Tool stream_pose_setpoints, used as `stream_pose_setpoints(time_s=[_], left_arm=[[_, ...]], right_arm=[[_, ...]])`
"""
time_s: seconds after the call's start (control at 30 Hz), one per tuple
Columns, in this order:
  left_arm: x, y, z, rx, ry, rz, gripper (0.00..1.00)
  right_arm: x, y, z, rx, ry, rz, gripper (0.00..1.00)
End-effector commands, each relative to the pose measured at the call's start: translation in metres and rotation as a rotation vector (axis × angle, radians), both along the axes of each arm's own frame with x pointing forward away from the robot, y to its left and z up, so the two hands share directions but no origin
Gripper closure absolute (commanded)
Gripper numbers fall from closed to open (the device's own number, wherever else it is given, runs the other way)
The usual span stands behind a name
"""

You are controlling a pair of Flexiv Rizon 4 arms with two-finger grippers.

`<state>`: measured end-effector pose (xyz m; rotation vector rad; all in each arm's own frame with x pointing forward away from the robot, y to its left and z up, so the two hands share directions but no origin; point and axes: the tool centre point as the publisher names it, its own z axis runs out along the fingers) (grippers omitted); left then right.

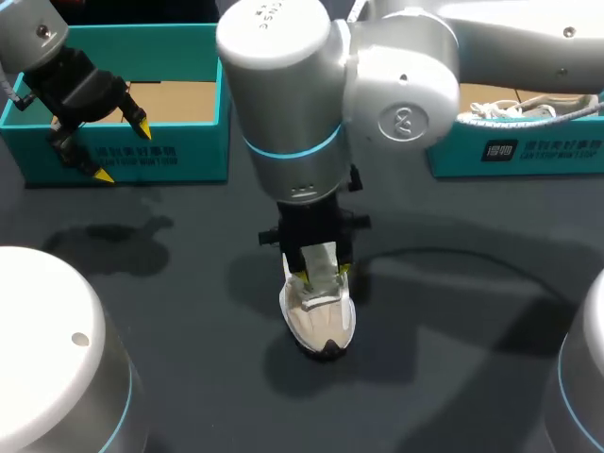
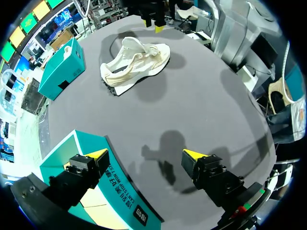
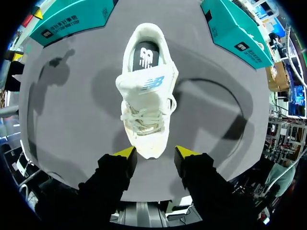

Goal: Take the shoe out of the shoebox, open the shoe tongue, remove and reinsert the insole, then place the shoe into the shoebox

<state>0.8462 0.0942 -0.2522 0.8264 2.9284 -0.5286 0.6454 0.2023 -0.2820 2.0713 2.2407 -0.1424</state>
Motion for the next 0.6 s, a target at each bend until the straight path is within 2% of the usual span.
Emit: stream_pose_setpoints(time_s=[0.03,0.3,0.6], left_arm=[[-0.001,0.000,0.000,0.002,-0.001,0.000,0.00],[-0.001,0.000,0.000,0.002,-0.001,0.000,0.00],[-0.001,0.000,0.000,0.002,-0.001,0.000,0.00]], right_arm=[[0.007,0.006,-0.015,0.014,-0.001,0.009,0.63],[0.029,0.010,-0.026,0.019,-0.038,0.029,0.61],[0.054,0.004,-0.042,0.051,-0.051,0.038,0.66]])
